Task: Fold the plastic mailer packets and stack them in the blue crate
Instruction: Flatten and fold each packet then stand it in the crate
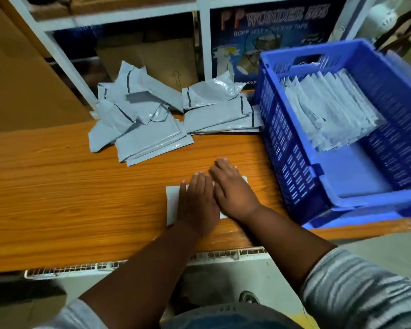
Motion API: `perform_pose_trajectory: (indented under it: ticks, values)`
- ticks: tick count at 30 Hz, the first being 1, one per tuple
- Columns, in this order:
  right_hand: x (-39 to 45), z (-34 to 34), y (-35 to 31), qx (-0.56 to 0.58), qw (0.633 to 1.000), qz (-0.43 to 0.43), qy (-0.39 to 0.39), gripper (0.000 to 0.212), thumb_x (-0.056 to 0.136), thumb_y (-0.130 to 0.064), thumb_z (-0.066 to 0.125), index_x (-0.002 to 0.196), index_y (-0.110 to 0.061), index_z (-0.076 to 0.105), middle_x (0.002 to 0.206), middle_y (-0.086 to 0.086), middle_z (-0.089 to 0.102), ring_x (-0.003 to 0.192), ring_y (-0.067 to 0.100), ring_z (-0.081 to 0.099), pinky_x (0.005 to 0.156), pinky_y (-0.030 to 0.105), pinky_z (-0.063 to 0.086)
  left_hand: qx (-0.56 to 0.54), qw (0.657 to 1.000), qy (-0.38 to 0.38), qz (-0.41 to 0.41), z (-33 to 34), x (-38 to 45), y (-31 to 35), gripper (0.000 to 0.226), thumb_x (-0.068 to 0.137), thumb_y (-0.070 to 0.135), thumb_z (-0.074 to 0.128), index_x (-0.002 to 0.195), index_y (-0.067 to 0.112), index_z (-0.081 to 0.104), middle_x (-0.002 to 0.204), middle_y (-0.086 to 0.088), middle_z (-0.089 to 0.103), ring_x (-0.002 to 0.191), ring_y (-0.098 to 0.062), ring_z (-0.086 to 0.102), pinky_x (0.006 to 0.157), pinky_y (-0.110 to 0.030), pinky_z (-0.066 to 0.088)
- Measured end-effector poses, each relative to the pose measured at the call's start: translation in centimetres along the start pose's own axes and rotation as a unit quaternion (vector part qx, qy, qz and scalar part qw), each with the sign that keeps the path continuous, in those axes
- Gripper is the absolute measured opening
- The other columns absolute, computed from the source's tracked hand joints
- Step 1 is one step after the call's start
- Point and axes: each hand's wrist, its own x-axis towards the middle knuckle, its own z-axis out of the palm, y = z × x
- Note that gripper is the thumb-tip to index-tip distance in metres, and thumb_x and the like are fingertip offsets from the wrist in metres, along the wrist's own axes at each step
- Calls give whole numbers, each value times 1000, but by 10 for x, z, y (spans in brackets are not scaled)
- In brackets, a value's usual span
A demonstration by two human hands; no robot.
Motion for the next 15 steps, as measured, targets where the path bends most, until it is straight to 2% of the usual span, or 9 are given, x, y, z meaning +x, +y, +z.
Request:
perform_pose_trajectory:
  ticks: [2,4,6,8,12,15]
  values:
    - [-11,-1,9,-119,991,-64,-21,58,102,-30,48,158,-18,41,174,12,25,163,31,15,133,52,10,19,999,-26,-21,3,-5,7,72,101,43,23,162,8,39,171,-16,34,159,-35,28,127,-61,19]
    - [-23,3,16,-172,984,-29,-26,61,109,-40,36,164,-17,32,176,13,19,165,30,9,133,55,11,29,999,-40,-23,5,-4,8,73,101,45,18,163,10,36,173,-15,30,160,-34,25,127,-60,18]
    - [-28,11,22,-186,982,25,-32,65,111,-48,22,169,-18,23,178,14,9,166,30,1,133,52,6,30,999,-30,-19,6,-3,8,71,103,45,20,163,11,36,173,-15,30,160,-33,25,127,-60,19]
    - [-22,14,23,-196,979,34,-42,68,110,-51,19,170,-20,20,178,15,6,165,31,-2,133,50,3,22,999,-14,-22,9,-1,5,68,105,44,25,163,10,37,172,-14,31,160,-33,26,127,-60,20]
    - [-8,3,29,-188,979,29,-77,69,110,-53,19,170,-20,16,179,14,2,165,30,-4,133,51,0,13,999,-34,-21,3,8,1,71,102,44,25,162,9,38,170,-16,35,158,-34,30,126,-60,23]
    - [-13,-16,22,-201,978,22,-58,70,109,-52,26,171,-21,12,179,14,-2,165,31,-7,132,58,0,-11,999,1,-32,-13,10,0,69,100,44,37,158,9,44,166,-18,41,156,-38,32,126,-63,21]
